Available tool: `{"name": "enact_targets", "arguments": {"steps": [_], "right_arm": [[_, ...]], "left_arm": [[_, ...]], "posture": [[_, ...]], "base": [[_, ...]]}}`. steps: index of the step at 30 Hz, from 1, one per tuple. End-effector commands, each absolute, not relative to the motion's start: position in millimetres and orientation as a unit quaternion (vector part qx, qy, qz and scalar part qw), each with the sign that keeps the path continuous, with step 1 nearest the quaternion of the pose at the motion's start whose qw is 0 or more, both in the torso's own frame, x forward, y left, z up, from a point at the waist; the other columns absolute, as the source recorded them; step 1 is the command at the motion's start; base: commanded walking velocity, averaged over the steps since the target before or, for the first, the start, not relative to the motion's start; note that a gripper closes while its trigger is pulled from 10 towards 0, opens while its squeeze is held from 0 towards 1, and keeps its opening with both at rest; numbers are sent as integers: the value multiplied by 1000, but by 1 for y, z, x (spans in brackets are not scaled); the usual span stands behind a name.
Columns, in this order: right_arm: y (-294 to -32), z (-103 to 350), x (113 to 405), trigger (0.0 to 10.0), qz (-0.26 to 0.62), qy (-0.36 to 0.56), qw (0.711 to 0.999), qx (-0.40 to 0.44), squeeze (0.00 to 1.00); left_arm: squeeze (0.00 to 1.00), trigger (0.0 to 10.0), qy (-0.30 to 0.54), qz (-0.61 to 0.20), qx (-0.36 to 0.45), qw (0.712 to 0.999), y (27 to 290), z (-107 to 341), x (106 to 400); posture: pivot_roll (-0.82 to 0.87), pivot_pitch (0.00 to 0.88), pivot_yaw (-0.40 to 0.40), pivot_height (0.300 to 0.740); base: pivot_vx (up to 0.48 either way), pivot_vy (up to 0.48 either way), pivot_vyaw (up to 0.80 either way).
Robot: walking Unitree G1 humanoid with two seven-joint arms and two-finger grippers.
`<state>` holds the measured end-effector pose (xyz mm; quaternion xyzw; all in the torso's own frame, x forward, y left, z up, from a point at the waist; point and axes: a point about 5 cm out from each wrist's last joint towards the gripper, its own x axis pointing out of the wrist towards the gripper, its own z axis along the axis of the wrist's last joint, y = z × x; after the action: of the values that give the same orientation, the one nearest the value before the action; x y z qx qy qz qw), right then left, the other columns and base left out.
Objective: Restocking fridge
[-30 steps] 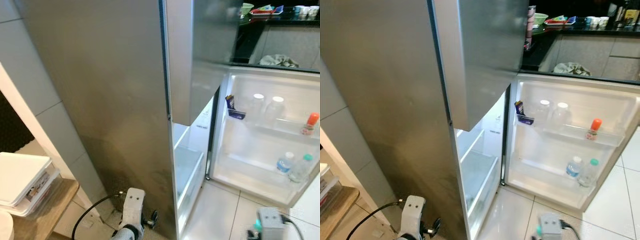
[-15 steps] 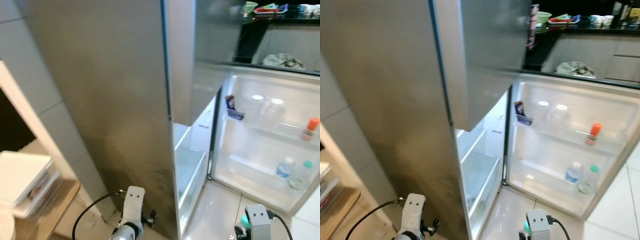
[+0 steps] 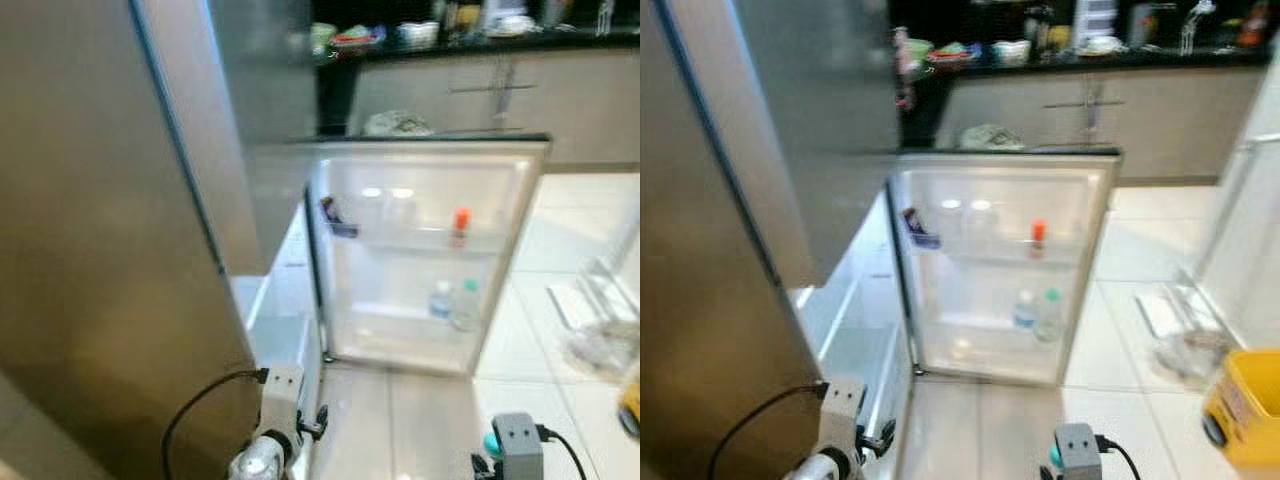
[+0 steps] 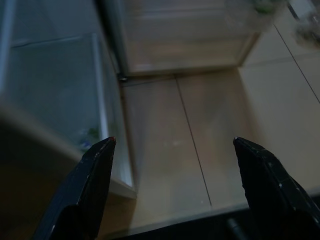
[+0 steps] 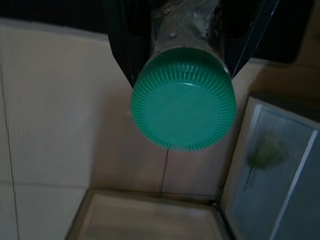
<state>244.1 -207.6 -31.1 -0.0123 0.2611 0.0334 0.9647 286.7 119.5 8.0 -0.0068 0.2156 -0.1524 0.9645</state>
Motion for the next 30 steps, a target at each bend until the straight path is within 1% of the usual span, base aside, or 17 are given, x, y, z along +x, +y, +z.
{"name": "enact_targets", "arguments": {"steps": [1,3,9,18,29,30], "right_arm": [[-208,-29,247,10000,38,255,966,-17,0],[-205,-28,249,10000,54,256,965,-23,0],[-202,-24,254,10000,64,251,966,-24,0],[-200,-24,255,10000,76,252,964,-30,0],[-204,-23,255,10000,87,255,962,-41,0],[-204,-23,256,10000,90,255,962,-43,0]], "left_arm": [[0,10000,215,-157,-14,964,118,6,285],[0,10000,215,-150,-12,965,121,6,283],[0,10000,218,-139,-11,966,127,3,279],[0,10000,219,-128,-25,967,127,1,277],[0,10000,227,-120,-28,966,122,-4,272],[0,10000,228,-114,-28,967,123,-4,272]], "posture": [[-59,60,95,740],[-39,59,79,740],[-28,61,66,740],[-31,69,59,740],[-37,76,33,740],[-36,78,27,740]], "base": [[0,0,0],[0,0,0],[0,-56,0],[0,-480,0],[0,-480,0],[0,0,0]]}}
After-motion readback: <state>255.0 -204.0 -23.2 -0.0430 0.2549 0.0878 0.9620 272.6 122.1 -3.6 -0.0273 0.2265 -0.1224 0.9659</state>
